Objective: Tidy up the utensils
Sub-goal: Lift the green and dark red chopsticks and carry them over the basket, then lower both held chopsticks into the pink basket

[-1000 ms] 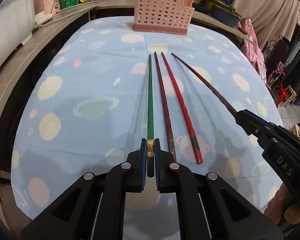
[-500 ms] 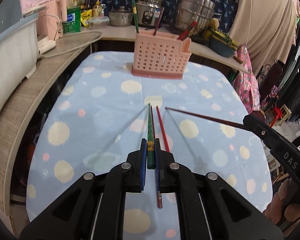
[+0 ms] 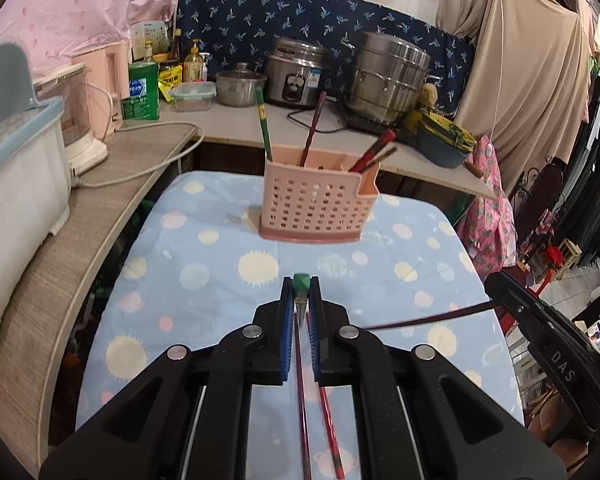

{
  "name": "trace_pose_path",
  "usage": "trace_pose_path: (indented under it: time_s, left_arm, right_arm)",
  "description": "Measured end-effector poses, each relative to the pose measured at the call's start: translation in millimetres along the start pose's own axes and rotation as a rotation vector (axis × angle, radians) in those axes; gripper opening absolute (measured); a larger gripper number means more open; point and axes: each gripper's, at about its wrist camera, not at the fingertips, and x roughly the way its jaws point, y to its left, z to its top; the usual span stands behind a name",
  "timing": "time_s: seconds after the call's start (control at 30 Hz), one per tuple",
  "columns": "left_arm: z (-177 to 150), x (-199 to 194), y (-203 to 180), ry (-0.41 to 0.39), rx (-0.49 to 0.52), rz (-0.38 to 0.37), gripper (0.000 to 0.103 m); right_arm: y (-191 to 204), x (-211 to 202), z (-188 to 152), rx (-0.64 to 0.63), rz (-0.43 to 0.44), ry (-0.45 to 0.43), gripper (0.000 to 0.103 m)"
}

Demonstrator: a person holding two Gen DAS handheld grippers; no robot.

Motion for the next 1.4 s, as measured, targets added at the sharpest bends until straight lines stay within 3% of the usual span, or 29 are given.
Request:
trace_pose_path:
  time_s: [0.4,0.73,1.0,1.2,1.4]
  left_arm:
    - [69.9,5.5,-1.8,-0.081,-0.015,0.006,0.007]
    - [157.0,-4.2,-11.8,-0.246,-0.028,0.021,0.007]
    - [206.3,9.5,-11.1,-0.325,-0.044,0.049,0.007]
    - [222.0,40.5,-4.5,-0.301,-0.045,0.076,0.007]
    - [212.9,77.0,2.3,-0.246,-0.046,0.081,0.007]
  right_arm:
    - [0.3,3.6,66.4,0.023,0.025,-0.118,0.007]
    - [5.0,7.6,148.8,0.06,0.053,-0.267,0.007]
    - [11.5,30.7,207.7,0.081,0.058,-0.347,0.007]
    - [9.2,67.9,225.3,0.093,0.041,-0.347,0.007]
    - [-2.7,113.9,214.4,0.109,0.017,-0.282,0.007]
